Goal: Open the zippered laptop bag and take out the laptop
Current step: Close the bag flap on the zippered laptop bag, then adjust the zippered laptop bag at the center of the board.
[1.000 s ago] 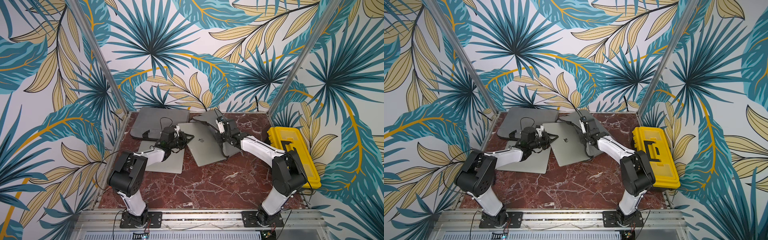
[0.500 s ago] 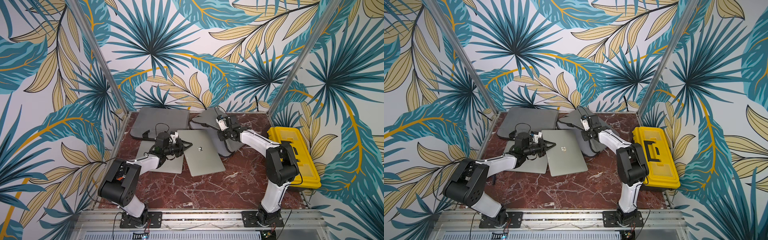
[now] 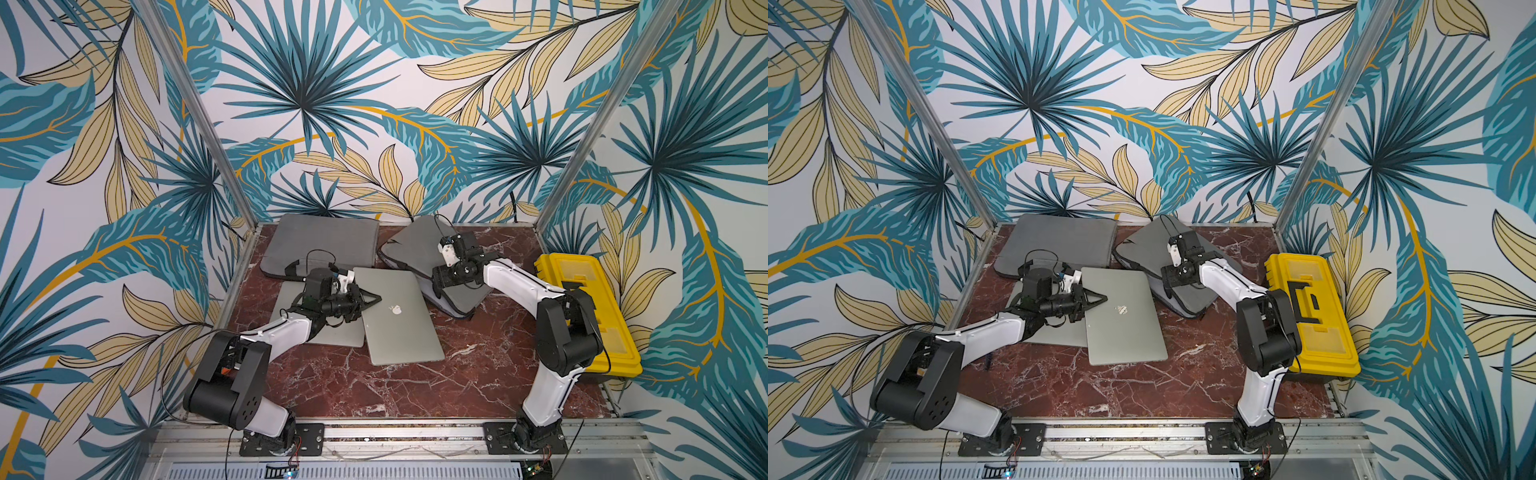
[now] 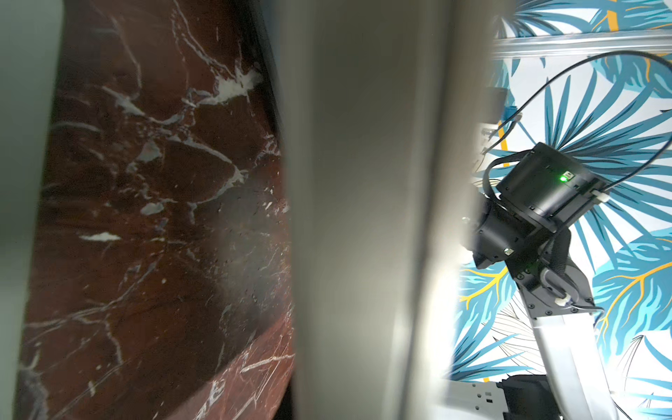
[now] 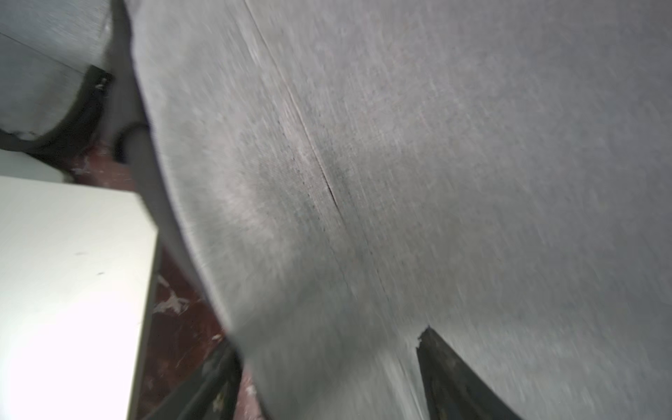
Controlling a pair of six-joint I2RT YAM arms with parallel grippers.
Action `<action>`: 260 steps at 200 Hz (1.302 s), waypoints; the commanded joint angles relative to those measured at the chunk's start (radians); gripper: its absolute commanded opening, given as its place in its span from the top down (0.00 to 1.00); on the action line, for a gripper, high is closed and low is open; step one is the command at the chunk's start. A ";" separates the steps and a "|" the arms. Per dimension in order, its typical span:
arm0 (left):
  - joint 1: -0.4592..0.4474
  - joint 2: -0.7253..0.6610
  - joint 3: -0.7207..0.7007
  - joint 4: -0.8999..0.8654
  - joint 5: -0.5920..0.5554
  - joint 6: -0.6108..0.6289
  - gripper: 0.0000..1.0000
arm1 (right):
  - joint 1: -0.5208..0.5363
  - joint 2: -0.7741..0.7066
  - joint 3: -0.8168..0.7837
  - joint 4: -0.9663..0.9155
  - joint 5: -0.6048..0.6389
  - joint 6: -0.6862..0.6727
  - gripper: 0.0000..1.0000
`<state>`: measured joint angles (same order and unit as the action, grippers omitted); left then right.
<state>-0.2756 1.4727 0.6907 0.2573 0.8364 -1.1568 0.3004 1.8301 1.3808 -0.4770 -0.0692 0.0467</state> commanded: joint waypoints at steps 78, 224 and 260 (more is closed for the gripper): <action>0.073 -0.186 0.016 -0.326 0.119 0.236 1.00 | 0.070 -0.236 -0.256 -0.062 -0.117 0.346 0.63; 0.023 -0.161 0.039 -0.325 0.085 0.244 1.00 | 0.066 -0.025 -0.316 -0.069 0.029 0.379 0.76; -0.008 -0.145 0.051 -0.326 0.068 0.248 1.00 | 0.003 -0.019 -0.282 -0.119 0.115 0.371 0.74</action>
<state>-0.2626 1.3338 0.6910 -0.1318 0.8505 -0.9070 0.3424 1.7870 1.0832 -0.5262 -0.0525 0.4328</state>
